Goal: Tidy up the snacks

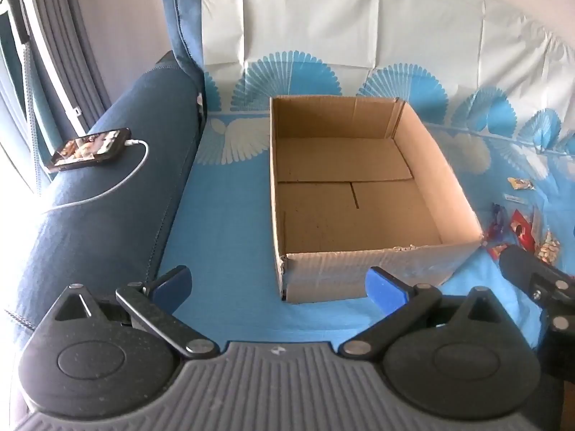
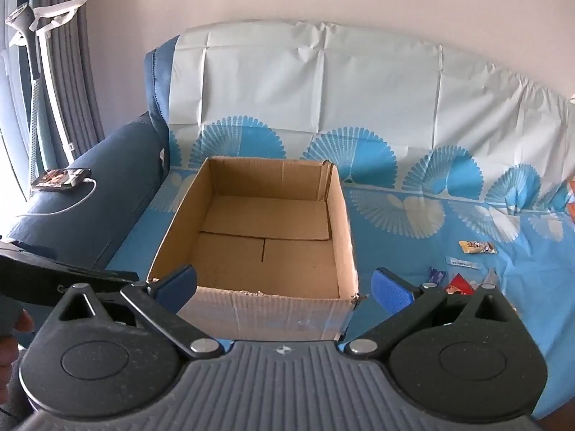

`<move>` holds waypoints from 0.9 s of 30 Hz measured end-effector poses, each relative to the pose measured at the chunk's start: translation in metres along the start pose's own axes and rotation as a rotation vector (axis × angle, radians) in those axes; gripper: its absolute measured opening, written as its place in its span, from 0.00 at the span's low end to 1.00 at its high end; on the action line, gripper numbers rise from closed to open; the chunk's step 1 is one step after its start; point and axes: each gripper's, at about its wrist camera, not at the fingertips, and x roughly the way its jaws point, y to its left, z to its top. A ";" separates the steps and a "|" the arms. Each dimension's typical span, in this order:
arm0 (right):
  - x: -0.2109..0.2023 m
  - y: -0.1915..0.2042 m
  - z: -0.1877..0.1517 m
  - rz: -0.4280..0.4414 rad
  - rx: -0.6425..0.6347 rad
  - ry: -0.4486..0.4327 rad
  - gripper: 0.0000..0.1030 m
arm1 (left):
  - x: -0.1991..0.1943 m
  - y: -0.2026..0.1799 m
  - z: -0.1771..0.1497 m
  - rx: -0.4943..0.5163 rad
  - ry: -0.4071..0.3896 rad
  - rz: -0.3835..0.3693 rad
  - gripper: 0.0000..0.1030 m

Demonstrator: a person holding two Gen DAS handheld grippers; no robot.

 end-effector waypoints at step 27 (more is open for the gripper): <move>0.015 -0.014 -0.005 0.017 0.093 -0.007 1.00 | 0.014 -0.002 0.008 0.047 -0.016 0.022 1.00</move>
